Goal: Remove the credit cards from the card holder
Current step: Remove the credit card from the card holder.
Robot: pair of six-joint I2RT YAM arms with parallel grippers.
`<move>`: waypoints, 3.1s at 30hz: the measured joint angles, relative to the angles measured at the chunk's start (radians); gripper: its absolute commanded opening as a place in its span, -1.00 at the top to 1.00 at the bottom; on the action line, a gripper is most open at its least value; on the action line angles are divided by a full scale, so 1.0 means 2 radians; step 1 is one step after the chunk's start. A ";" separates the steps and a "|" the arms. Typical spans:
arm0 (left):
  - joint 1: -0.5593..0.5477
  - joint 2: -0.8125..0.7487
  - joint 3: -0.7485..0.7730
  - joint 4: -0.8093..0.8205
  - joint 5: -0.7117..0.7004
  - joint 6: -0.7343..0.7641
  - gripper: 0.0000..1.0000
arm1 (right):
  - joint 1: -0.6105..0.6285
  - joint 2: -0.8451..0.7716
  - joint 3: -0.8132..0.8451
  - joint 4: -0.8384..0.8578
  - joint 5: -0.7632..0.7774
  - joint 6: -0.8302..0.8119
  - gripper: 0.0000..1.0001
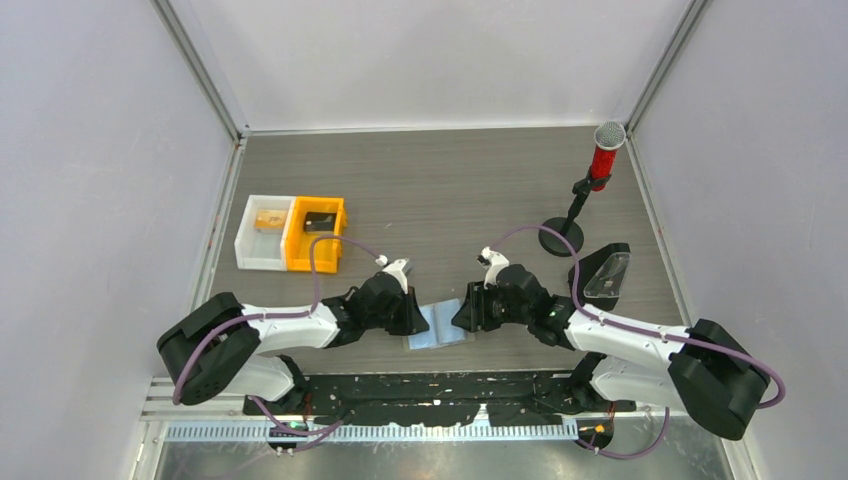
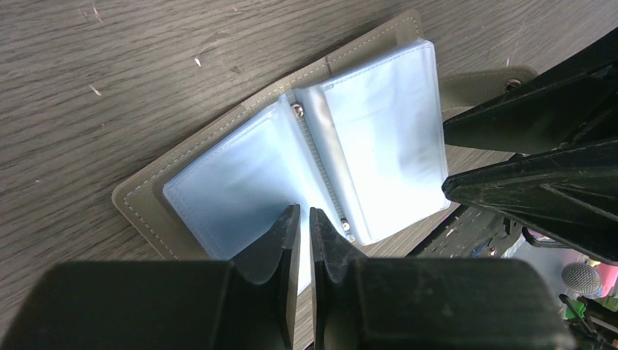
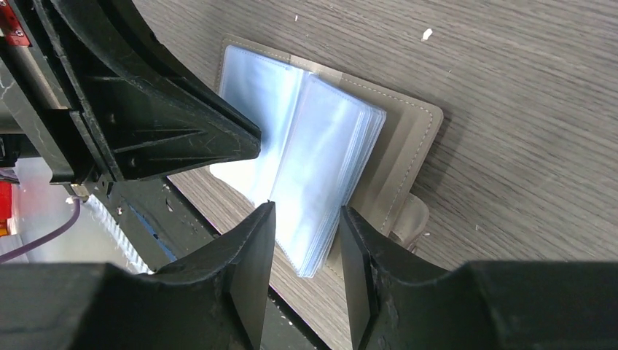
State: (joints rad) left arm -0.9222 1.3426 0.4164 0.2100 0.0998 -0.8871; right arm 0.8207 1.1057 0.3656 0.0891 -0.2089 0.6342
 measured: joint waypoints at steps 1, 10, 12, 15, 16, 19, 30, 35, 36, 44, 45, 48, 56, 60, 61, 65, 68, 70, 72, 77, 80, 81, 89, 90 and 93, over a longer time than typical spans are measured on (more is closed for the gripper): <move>0.000 0.000 0.000 0.000 0.000 0.000 0.75 | 0.000 -0.001 0.000 0.001 0.000 0.000 0.09; 0.000 -0.002 0.000 -0.001 0.002 0.000 0.71 | 0.000 -0.010 0.000 0.000 0.003 0.006 -0.05; 0.000 -0.008 -0.001 -0.003 0.002 0.000 0.71 | 0.000 -0.010 0.000 0.000 0.005 0.008 -0.01; 0.000 -0.017 -0.001 -0.008 0.002 0.000 0.70 | 0.000 -0.010 0.000 -0.002 0.009 0.010 0.08; 0.000 -0.021 -0.001 -0.011 0.001 0.000 0.70 | 0.000 -0.010 0.000 -0.003 0.010 0.011 0.10; 0.000 -0.030 -0.001 -0.017 0.001 0.000 0.69 | 0.000 -0.010 0.000 -0.003 0.010 0.012 0.18; 0.000 -0.063 -0.003 -0.055 -0.014 0.003 0.66 | 0.000 -0.014 0.000 0.000 0.027 0.015 0.14; 0.000 -0.067 -0.008 -0.060 -0.019 0.003 0.66 | 0.000 -0.003 0.000 0.002 0.033 0.018 0.12; 0.000 -0.066 -0.009 -0.059 -0.019 0.003 0.66 | 0.000 0.001 0.000 0.003 0.034 0.018 0.12; 0.000 -0.047 -0.018 -0.041 -0.017 0.002 0.67 | 0.000 0.035 0.000 0.007 0.036 0.024 0.11; 0.000 -0.046 -0.019 -0.037 -0.016 0.001 0.67 | 0.000 0.038 0.000 0.008 0.036 0.025 0.12; 0.000 -0.042 -0.022 -0.027 -0.013 0.000 0.67 | 0.000 0.040 0.000 0.008 0.036 0.025 0.12; 0.000 -0.041 -0.023 -0.021 -0.012 0.000 0.67 | 0.000 0.047 0.000 0.014 0.032 0.027 0.12; 0.000 -0.040 -0.023 -0.020 -0.011 0.000 0.67 | 0.000 0.049 0.000 0.018 0.029 0.029 0.12; 0.000 -0.040 -0.023 -0.020 -0.011 0.000 0.67 | 0.000 0.049 0.000 0.019 0.028 0.029 0.13; 0.000 -0.038 -0.023 -0.017 -0.010 0.000 0.67 | 0.000 0.049 0.000 0.019 0.024 0.030 0.16; 0.000 -0.038 -0.023 -0.017 -0.010 0.000 0.67 | 0.000 0.048 0.000 0.023 0.020 0.032 0.17; 0.000 -0.038 -0.023 -0.017 -0.009 0.000 0.67 | 0.000 0.045 0.000 0.025 0.017 0.035 0.17; 0.000 -0.038 -0.023 -0.017 -0.009 0.000 0.67 | 0.000 0.039 0.000 0.030 0.013 0.038 0.18; 0.000 -0.038 -0.023 -0.017 -0.009 0.000 0.67 | 0.000 0.031 0.000 0.043 0.002 0.045 0.20; 0.000 -0.038 -0.023 -0.017 -0.009 0.000 0.66 | 0.000 0.028 0.000 0.047 -0.002 0.049 0.20; 0.000 -0.038 -0.023 -0.017 -0.009 0.000 0.66 | 0.000 0.027 0.000 0.049 -0.003 0.051 0.21; 0.000 -0.043 -0.023 -0.022 -0.008 0.000 0.66 | 0.002 0.027 0.000 0.067 -0.017 0.060 0.24; 0.000 -0.045 -0.023 -0.024 -0.008 0.000 0.66 | 0.003 0.027 0.000 0.069 -0.019 0.062 0.25; 0.000 -0.053 -0.023 -0.029 -0.008 0.000 0.64 | 0.009 0.029 0.001 0.075 -0.023 0.066 0.27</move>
State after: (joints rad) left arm -0.9230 1.2358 0.3695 0.1520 0.0845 -0.8871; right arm 0.8383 1.1641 0.3668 0.2386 -0.2539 0.7654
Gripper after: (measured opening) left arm 0.170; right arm 0.376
